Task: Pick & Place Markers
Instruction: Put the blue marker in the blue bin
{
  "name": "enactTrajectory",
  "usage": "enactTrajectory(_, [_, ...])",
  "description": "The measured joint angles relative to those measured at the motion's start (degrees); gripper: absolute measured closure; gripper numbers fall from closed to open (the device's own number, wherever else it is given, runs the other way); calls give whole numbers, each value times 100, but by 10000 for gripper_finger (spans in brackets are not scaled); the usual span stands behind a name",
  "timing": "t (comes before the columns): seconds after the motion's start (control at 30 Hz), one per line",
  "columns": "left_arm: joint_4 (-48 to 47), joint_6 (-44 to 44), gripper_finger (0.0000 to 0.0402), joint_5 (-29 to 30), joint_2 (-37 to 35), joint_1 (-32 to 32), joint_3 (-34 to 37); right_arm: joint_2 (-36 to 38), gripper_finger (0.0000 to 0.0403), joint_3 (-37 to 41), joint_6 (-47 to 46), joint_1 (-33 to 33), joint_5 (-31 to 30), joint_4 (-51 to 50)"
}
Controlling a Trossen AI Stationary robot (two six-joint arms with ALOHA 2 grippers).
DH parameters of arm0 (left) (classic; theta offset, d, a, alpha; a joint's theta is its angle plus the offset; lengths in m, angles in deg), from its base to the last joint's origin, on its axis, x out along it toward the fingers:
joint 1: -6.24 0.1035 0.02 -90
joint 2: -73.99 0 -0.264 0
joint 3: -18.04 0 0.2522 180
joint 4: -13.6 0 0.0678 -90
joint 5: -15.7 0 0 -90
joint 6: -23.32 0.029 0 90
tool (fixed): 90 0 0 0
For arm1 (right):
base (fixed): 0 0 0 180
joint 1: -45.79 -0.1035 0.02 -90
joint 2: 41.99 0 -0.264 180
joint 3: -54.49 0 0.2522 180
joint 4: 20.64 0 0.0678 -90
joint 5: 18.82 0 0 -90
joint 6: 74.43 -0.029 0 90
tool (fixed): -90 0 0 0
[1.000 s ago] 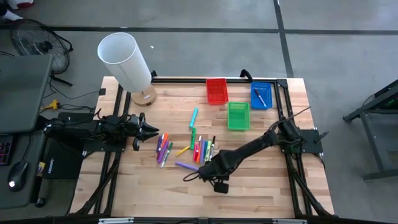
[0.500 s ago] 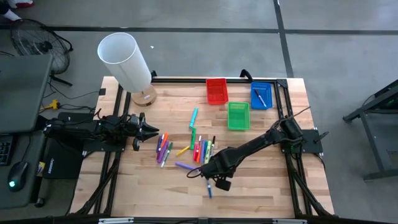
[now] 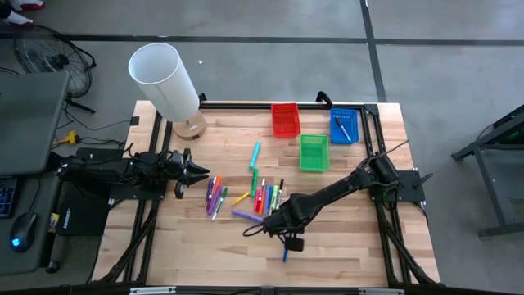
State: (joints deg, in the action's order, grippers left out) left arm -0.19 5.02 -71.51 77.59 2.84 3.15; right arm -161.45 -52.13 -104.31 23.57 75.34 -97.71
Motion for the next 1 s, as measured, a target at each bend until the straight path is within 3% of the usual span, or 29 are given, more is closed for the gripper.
enactTrajectory(0.2, [0, -2, 318, 0, 0, 0, 0, 0, 402, 0, 838, -122, 66, -2])
enactTrajectory(0.4, [0, -2, 318, 0, 1, 0, 1, 0, 371, -9, -1748, -93, 165, -349])
enactTrajectory(0.7, [1, -1, 318, 0, 1, 0, 0, 0, 250, -9, -4533, -433, 237, -636])
enactTrajectory(0.83, [1, -1, 318, 0, 2, 0, 0, 2, 211, -9, -5306, -619, 267, -843])
enactTrajectory(1.0, [1, -2, 318, 0, 0, 0, 0, 20, 193, 156, -5941, -790, 395, -695])
